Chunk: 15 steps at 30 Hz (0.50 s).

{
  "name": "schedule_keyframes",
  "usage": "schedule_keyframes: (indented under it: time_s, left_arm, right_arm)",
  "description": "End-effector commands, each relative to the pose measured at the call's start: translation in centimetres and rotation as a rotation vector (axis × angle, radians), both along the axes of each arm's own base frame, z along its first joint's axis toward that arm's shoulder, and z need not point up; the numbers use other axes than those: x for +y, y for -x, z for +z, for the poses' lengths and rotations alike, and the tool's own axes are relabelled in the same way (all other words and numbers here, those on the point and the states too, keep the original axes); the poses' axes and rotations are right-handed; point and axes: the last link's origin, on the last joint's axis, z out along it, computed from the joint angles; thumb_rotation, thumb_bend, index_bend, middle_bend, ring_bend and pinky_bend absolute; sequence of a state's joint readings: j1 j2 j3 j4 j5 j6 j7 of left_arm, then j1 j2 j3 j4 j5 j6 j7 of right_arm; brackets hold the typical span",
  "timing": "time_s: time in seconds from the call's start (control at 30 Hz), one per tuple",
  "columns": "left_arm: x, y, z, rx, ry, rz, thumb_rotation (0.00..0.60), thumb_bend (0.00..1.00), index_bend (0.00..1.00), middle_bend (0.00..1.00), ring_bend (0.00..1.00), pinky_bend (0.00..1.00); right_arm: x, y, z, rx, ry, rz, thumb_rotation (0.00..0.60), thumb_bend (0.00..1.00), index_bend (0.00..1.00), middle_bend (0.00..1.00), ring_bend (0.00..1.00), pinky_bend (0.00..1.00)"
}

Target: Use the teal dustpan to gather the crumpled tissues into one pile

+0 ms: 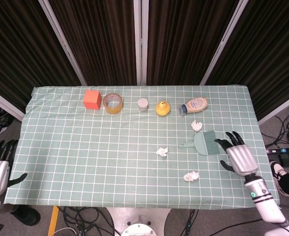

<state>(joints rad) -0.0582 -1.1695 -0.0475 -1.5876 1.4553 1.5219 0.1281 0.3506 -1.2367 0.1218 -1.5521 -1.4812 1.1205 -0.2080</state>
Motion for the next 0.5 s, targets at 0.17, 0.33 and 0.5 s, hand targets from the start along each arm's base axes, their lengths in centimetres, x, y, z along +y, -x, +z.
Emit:
schedule_keyframes:
  time_s: [0.17, 0.33, 0.5]
  left_arm:
    - [-0.1, 0.3, -0.1, -0.006, 0.006, 0.016, 0.600, 0.00, 0.05, 0.09, 0.03, 0.04]
    - [0.0, 0.5, -0.2, 0.006, 0.006, 0.022, 0.600, 0.00, 0.05, 0.09, 0.03, 0.04]
    - [0.0, 0.7, -0.3, -0.001, 0.009, 0.028, 0.600, 0.00, 0.05, 0.09, 0.03, 0.04]
  right_arm:
    - [-6.5, -2.3, -6.9, 0.109, -0.083, 0.030, 0.600, 0.11, 0.32, 0.36, 0.08, 0.10]
    - [-7.3, -2.9, -10.0, 0.160, -0.098, 0.057, 0.600, 0.12, 0.34, 0.38, 0.08, 0.10]
    - [-7.7, -3.0, -11.5, 0.185, -0.088, 0.070, 0.600, 0.14, 0.37, 0.40, 0.09, 0.11]
